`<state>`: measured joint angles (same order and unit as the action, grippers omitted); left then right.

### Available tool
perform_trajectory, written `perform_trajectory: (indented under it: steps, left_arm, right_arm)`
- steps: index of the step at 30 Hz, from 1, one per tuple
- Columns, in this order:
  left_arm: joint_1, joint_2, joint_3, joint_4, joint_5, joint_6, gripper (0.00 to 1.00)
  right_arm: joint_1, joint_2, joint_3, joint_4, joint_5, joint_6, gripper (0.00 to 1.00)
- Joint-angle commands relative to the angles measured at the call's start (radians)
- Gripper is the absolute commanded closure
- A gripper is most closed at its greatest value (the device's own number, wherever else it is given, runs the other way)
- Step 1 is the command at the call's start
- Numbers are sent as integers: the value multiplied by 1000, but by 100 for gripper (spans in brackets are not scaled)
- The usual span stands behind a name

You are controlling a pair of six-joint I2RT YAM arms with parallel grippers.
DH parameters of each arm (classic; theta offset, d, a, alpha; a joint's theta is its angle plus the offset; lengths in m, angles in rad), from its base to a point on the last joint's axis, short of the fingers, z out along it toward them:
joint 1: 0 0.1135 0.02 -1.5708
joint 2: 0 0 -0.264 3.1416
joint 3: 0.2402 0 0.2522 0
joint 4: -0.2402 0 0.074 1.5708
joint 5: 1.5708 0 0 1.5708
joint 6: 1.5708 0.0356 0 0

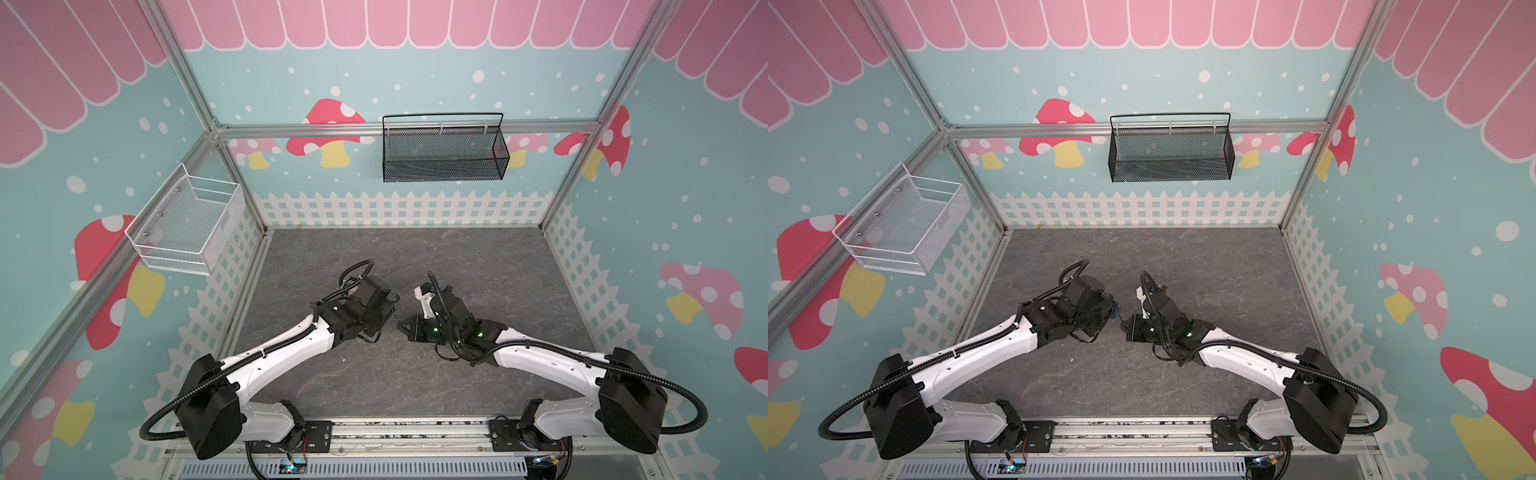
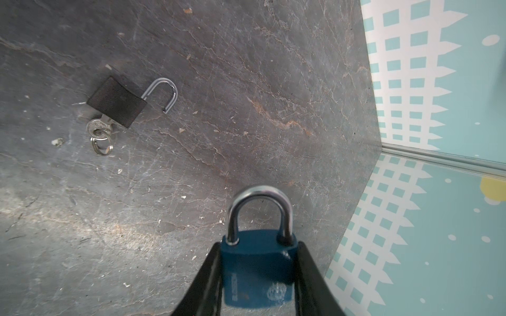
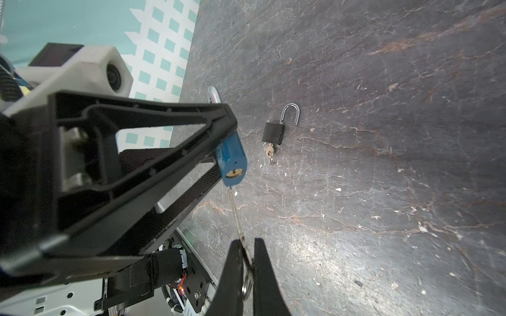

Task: Unlock with the key
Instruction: 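Bring the key tip in the right gripper to the blue padlock's keyhole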

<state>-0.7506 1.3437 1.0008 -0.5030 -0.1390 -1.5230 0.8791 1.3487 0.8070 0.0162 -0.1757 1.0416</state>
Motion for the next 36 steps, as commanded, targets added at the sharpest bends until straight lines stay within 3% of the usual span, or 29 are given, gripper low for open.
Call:
perform_trajectory:
  steps: [1,17,26,36]
  left_arm:
    - [-4,-28,7,9,-32,-20,100]
    - [-10,-22,14,10,-16,-8,100]
    - [-26,-10,25,22,-27,-9,100]
    - [-65,-2,28,-33,-34,58,100]
  right_arm:
    - [7,23,26,22,4,24,100]
    - [4,75,74,-6,47,37,100]
    - [6,118,95,75,-47,53,100]
    - [-32,51,112,173,-72,62,100]
